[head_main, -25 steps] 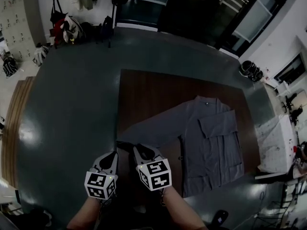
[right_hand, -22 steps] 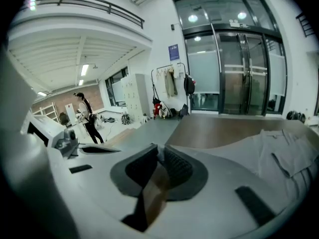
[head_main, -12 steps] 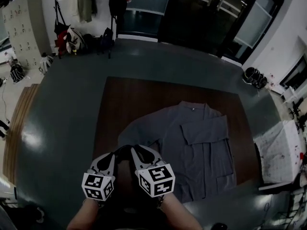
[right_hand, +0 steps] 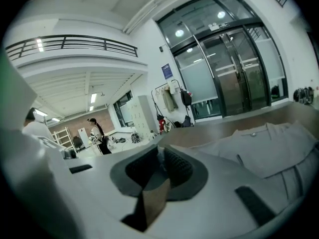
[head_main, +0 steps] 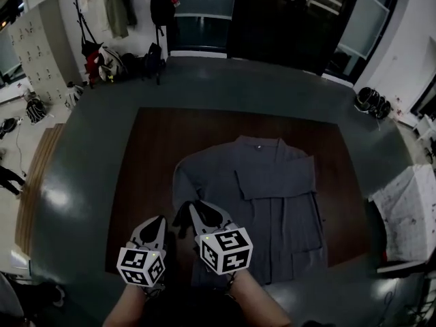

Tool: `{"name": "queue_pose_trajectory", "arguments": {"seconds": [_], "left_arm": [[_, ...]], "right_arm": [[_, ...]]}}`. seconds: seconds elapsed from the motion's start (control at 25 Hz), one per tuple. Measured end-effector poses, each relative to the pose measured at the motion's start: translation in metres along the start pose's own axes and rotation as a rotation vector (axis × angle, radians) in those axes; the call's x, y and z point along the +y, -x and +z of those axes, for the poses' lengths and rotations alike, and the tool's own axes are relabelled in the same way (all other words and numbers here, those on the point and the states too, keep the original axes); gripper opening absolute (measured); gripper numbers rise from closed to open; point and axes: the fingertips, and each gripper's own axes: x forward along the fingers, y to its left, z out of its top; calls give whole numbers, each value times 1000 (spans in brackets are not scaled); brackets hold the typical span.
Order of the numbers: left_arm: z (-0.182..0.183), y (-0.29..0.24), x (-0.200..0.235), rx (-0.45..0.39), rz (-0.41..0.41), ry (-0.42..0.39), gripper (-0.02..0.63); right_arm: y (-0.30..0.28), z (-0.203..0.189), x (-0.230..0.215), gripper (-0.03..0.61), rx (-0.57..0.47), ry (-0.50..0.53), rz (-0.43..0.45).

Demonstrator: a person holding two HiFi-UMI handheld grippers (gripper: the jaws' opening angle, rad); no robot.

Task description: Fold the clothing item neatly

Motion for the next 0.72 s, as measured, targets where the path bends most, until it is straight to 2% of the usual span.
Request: {"name": "queue_pose_trajectory", "arguments": {"seconds": [0.2,0.4,0.52,0.72], "left_arm": [[-10,6,-19,14,-11,11,8],[-11,7,-21,12,-32,14,8],[-3,4,-26,-4,-64,14,8],[18,-3,-34,-50,-127,-74,8]], "right_arm": [[12,-13,-19,34,19,-20,-26],[14,-20,-22,34,42,-14,-37],[20,-6,-20,34,24,2,-37],[28,31,-33,34,-29,24,-91]]}}
